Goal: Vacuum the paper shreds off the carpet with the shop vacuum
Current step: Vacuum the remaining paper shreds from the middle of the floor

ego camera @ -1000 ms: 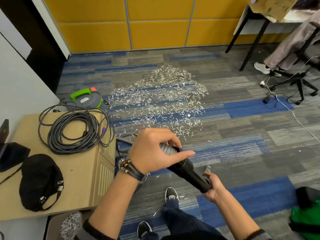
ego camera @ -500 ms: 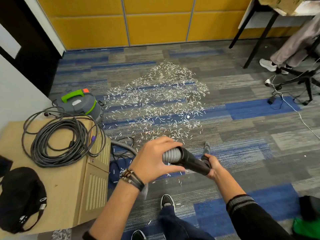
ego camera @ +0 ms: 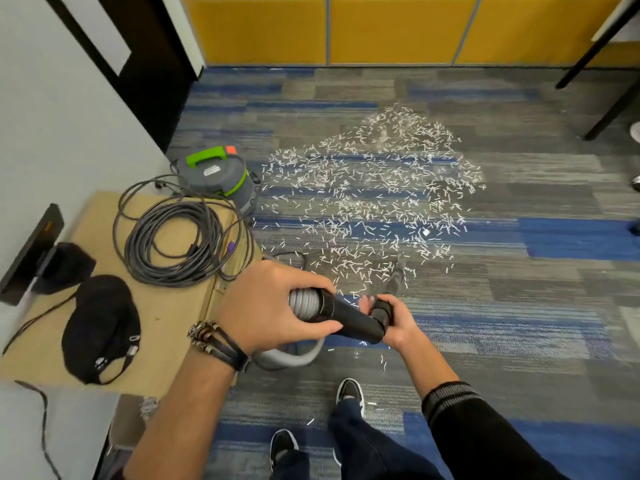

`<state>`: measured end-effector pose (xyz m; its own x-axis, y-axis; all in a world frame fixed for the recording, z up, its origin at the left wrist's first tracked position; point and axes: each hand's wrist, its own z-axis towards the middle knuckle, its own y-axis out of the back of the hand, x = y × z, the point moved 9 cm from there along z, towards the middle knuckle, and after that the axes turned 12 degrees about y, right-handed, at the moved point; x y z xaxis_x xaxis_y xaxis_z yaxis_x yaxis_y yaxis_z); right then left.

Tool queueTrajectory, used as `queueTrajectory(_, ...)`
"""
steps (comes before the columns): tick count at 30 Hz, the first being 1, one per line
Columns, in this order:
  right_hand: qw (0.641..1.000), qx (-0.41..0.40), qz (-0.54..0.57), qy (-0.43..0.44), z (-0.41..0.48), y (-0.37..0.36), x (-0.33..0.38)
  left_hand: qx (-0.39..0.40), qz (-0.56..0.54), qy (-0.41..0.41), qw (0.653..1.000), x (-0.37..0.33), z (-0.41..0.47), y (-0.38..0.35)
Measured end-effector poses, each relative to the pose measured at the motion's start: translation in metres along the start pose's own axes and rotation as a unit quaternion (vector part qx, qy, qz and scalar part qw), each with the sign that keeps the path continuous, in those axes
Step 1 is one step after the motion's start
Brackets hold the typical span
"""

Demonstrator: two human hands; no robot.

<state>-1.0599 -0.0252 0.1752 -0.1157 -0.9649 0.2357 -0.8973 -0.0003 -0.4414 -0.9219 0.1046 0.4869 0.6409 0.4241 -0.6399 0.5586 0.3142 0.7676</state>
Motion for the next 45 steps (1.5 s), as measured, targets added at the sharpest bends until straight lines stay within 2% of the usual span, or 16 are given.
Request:
queueTrajectory(4,0.999,-0.031,-0.031,0.003,0.004,0.024,-0.01,0.039,0.009,-0.002,0.999,0.002,-0.023,-0.017)
queueTrajectory(10,0.993,-0.081,-0.09,0.016,-0.039,0.083,-0.027,0.079,0.034,-0.045,0.995,-0.016,-0.065,-0.034)
queueTrajectory(16,0.99,-0.034,-0.133,0.038,-0.057,0.054,-0.081,0.012,0.027,-0.061,0.998,-0.02,-0.117,0.002)
queueTrajectory(19,0.978,-0.031,-0.199,0.048,-0.066,0.044,-0.116,-0.005,0.042,-0.064,0.997,-0.021,-0.146,0.017)
queueTrajectory(21,0.967,-0.044,-0.243,0.054,-0.074,0.056,-0.134,-0.001,0.048,-0.061,0.997,-0.018,-0.167,0.018)
queueTrajectory(25,0.963,-0.059,-0.264,0.024,-0.111,0.084,-0.157,0.044,0.076,-0.078,0.993,-0.025,-0.212,0.002)
queueTrajectory(28,0.947,-0.076,-0.308,0.041,-0.119,0.105,-0.166,0.048,0.082,-0.09,0.991,-0.028,-0.235,-0.002)
queueTrajectory(32,0.965,-0.065,-0.252,0.034,-0.123,0.104,-0.183,0.037,0.056,-0.071,0.995,-0.018,-0.251,0.007)
queueTrajectory(36,0.97,-0.035,-0.24,0.033,-0.111,0.081,-0.185,0.0,0.015,-0.061,0.998,-0.008,-0.246,0.03)
queueTrajectory(40,0.994,-0.035,-0.093,0.048,-0.1,0.035,-0.188,-0.007,0.029,-0.058,0.998,0.001,-0.217,0.045)
queueTrajectory(45,0.997,-0.018,-0.072,0.031,-0.081,0.006,-0.182,0.011,0.017,-0.032,0.999,0.016,-0.188,0.064)
